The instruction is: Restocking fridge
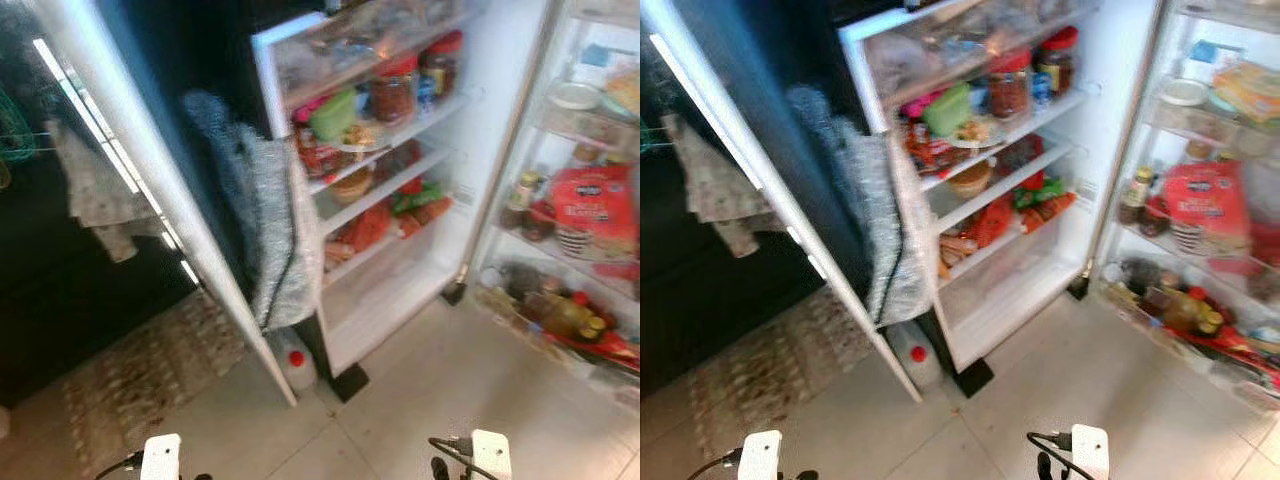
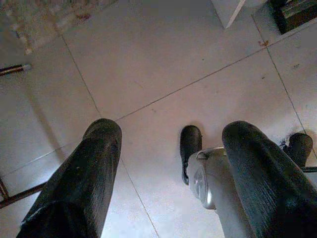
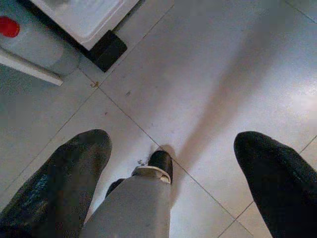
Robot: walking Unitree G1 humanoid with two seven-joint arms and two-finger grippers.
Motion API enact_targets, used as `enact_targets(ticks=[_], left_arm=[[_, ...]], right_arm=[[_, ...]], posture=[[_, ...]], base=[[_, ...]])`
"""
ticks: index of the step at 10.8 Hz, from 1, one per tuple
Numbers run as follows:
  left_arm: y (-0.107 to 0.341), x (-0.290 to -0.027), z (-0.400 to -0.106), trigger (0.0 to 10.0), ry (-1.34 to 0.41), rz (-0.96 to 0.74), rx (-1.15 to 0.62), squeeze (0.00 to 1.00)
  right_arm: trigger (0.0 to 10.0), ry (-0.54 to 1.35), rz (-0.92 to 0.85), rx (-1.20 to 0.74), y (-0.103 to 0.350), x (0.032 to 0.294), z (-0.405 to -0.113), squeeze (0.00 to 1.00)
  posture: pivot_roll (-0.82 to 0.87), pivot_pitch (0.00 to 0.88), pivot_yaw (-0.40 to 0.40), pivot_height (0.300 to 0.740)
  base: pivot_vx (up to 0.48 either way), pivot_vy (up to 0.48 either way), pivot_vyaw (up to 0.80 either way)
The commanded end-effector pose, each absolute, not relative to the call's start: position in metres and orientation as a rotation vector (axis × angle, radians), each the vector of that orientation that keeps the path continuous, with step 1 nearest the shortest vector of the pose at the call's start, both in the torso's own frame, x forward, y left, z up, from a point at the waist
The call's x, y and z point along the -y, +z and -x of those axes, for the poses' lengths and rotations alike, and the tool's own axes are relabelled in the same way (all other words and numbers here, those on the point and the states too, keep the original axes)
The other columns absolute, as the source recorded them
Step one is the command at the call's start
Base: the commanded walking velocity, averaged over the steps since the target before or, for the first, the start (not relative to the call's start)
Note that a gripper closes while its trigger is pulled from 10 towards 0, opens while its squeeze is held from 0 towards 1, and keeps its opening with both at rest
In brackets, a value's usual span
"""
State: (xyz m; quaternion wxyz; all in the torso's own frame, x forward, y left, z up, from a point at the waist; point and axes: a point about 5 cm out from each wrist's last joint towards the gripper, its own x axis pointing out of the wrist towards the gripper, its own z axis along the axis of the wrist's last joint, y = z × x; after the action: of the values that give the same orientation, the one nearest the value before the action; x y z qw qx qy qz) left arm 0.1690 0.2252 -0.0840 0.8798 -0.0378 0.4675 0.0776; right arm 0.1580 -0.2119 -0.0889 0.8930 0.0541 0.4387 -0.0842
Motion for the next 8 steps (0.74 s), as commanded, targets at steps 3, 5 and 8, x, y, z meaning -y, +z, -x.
enact_targets(ticks=[3,5,8], left_arm=[[-0.087,-0.2278,-0.161,10.0,0.16,0.062,-1.005,0.0],[-0.0869,-0.2279,-0.1612,10.0,0.165,0.064,-1.005,0.0],[-0.0867,-0.2285,-0.1614,10.0,0.166,0.062,-1.006,0.0]], right_arm=[[10.0,-0.186,-0.12,-0.915,-0.0902,0.2107,-0.1555,0.0],[10.0,-0.195,-0.115,-0.914,-0.0899,0.2111,-0.1561,0.0],[10.0,-0.372,-0.183,-0.896,-0.091,0.2143,-0.1516,0.0]], posture=[[-0.03,0.047,0.122,0.74],[-0.03,0.05,0.122,0.74],[-0.03,0.054,0.127,0.74]], base=[[0.0,0.0,0.0],[0.0,0.0,0.0],[0.0,0.0,0.0]])
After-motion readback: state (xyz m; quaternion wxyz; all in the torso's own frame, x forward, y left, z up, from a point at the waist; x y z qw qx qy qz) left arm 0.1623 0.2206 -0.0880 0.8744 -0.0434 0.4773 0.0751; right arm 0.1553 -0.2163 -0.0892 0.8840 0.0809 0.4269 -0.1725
